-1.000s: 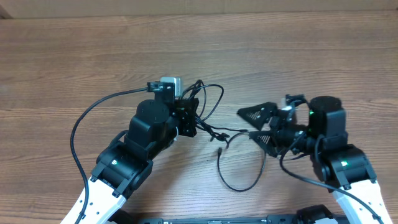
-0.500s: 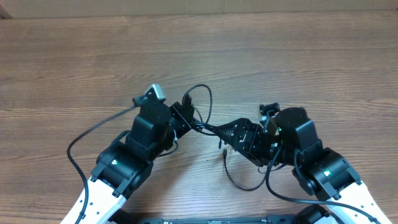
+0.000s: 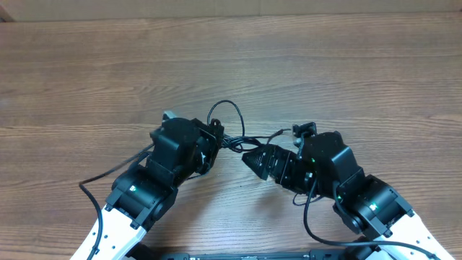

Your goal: Untangle cables

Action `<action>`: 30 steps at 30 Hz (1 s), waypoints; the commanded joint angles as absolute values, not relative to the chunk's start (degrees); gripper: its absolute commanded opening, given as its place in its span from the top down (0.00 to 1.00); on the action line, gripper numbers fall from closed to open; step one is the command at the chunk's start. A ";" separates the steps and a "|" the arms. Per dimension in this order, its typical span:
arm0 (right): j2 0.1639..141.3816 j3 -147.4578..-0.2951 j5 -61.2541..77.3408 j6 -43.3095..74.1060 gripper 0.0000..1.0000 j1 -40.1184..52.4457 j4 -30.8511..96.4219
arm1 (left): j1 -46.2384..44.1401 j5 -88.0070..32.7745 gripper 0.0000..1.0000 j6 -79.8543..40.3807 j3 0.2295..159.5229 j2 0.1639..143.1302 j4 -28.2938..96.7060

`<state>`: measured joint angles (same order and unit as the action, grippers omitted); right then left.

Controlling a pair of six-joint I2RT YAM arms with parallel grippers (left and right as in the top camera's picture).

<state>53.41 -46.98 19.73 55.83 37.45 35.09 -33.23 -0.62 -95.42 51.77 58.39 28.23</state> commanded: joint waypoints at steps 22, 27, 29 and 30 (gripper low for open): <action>61.32 -47.64 12.53 39.99 0.11 40.86 23.11 | -33.01 -13.41 0.96 -119.39 52.34 57.65 31.20; 61.32 -47.64 8.80 39.99 0.44 40.86 22.63 | -33.01 -13.67 0.96 -119.39 52.34 57.65 31.31; 61.32 -47.64 6.39 40.01 0.62 40.86 23.27 | -33.01 -14.00 0.96 -119.39 52.34 57.63 31.31; 61.32 -47.64 5.50 40.03 0.67 40.86 23.64 | -33.01 -14.41 0.96 -119.39 52.34 57.65 31.27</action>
